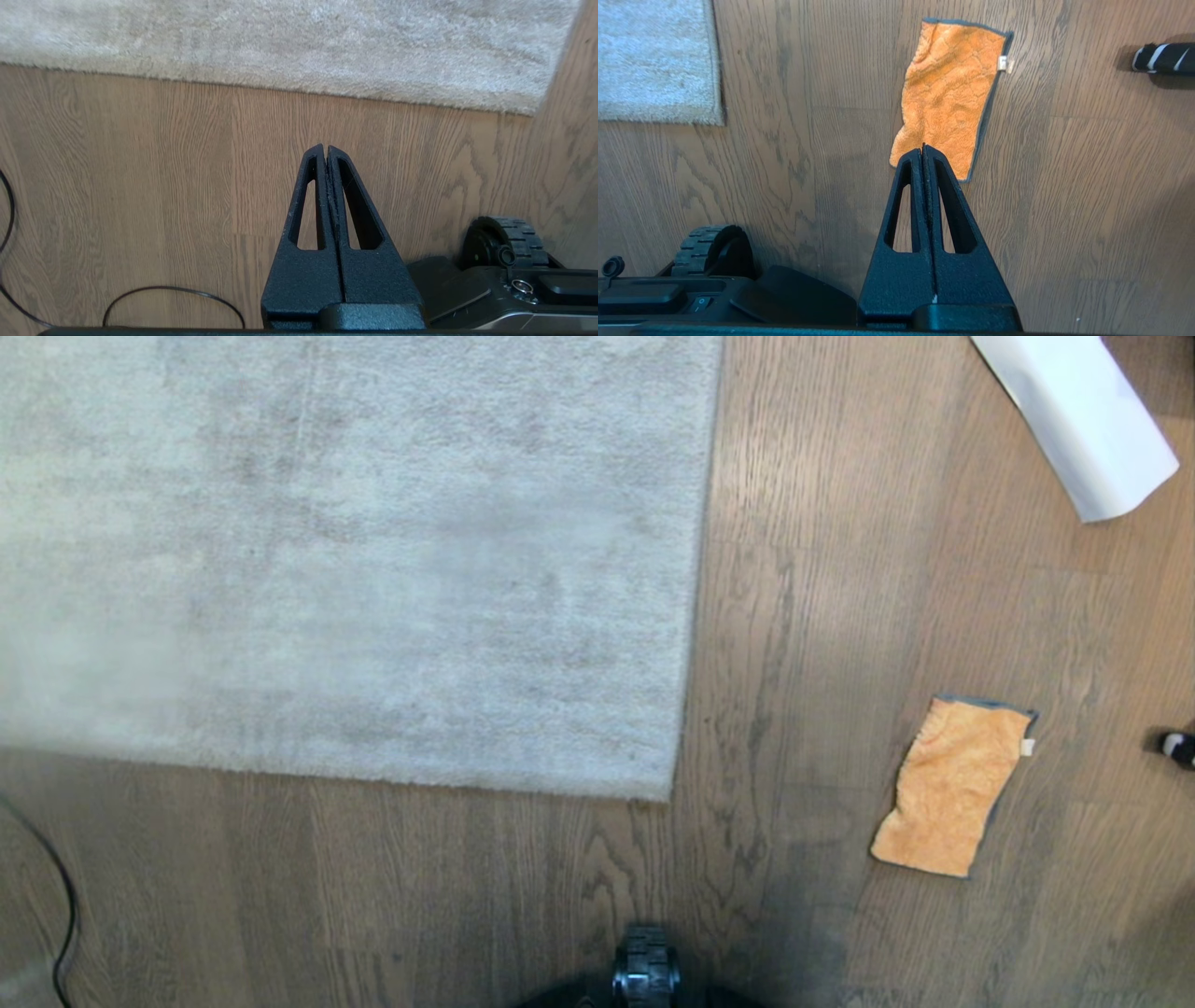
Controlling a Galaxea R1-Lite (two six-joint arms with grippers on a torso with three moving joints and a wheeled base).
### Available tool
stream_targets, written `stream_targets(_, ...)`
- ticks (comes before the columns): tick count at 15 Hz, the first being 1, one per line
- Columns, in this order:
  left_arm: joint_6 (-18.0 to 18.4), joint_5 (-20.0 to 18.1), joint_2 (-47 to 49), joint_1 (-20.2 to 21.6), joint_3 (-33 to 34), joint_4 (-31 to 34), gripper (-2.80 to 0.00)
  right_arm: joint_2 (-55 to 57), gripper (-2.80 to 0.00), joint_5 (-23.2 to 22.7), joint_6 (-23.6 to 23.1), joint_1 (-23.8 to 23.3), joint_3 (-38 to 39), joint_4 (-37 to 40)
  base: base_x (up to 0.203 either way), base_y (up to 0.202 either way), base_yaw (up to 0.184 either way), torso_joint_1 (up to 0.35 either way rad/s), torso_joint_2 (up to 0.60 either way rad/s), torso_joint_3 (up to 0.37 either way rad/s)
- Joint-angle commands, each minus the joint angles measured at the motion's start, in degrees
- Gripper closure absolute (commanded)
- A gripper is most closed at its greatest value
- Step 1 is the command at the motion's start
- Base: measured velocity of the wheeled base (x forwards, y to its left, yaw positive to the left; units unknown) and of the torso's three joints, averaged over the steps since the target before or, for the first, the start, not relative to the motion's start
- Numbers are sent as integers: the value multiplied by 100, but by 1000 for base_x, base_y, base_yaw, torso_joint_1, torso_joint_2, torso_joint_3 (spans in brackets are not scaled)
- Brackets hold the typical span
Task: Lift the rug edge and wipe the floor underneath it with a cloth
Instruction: Lift up the carpet
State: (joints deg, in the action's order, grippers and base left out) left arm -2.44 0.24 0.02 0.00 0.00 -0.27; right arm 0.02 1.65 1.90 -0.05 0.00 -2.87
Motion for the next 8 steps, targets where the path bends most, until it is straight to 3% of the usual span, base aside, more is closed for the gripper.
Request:
stream_targets(1, -2, 2, -2, 0, 0, 0, 0, 4, 0, 2, 8, -1, 0, -3, 0, 0, 0, -1, 3, -204)
stream_targets(8, -11, 2, -2, 0, 0, 0, 0, 6, 0, 2, 3, 5, 0, -3, 0, 0, 0, 2, 1, -34)
